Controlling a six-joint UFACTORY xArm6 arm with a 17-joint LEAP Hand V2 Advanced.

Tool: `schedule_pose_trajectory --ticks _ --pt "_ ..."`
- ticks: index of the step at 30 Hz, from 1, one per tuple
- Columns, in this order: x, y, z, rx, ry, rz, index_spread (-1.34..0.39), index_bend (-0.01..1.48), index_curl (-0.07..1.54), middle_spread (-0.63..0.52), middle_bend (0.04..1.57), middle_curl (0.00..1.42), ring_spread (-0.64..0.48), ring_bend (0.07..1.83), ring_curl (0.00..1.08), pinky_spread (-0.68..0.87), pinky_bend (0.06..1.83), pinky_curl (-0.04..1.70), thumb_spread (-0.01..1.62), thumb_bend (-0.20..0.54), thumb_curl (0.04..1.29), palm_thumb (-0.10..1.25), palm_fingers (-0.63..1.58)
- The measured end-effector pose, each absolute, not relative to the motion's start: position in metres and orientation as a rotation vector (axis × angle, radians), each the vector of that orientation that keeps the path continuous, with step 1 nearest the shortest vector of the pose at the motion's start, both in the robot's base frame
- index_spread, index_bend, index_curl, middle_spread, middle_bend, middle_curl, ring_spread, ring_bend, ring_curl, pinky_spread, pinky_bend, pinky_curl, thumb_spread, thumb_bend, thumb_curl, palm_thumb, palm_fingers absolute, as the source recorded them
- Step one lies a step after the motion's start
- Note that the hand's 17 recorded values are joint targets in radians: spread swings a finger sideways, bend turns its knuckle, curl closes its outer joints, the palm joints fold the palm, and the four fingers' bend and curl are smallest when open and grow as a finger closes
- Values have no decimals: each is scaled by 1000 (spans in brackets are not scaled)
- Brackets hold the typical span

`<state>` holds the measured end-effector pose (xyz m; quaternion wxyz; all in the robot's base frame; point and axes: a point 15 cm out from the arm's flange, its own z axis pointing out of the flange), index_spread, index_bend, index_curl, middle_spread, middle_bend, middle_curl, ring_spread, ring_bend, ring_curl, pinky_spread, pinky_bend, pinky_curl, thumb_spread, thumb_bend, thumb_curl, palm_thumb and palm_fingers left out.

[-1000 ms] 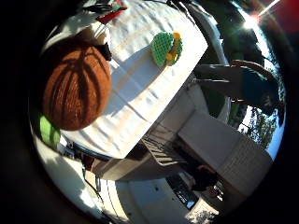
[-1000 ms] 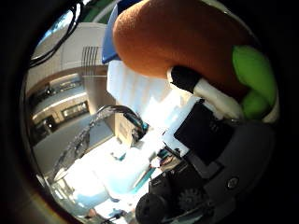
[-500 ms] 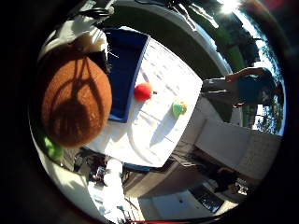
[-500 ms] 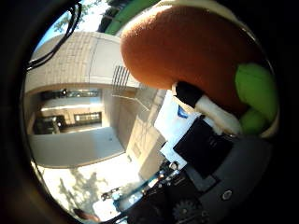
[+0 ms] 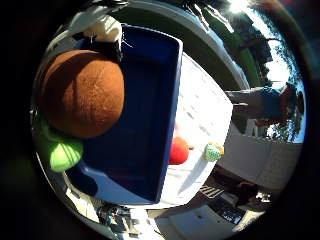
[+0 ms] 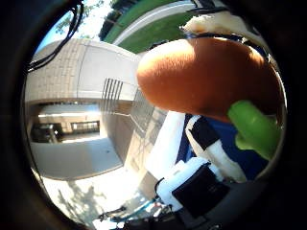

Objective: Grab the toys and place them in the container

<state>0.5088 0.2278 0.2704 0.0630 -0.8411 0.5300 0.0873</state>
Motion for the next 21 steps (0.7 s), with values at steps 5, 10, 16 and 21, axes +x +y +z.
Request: schedule_pose_trajectory --ticks 5,10,16,21 --pt "527 219 293 -2499 1606 206 -400 417 223 61 144 484 295 485 374 451 791 475 1170 -25 457 757 -137" --pt "526 204 317 -2465 1621 179 -405 319 227 81 130 400 311 422 341 469 708 415 1165 -25 446 759 -80" --pt "522 166 363 -2392 1652 109 -401 249 244 86 137 338 307 385 326 476 655 371 1165 -26 435 757 -41" --pt "501 118 391 -2352 1702 91 -401 208 259 83 145 311 306 372 322 474 620 343 1163 -27 429 748 -23"
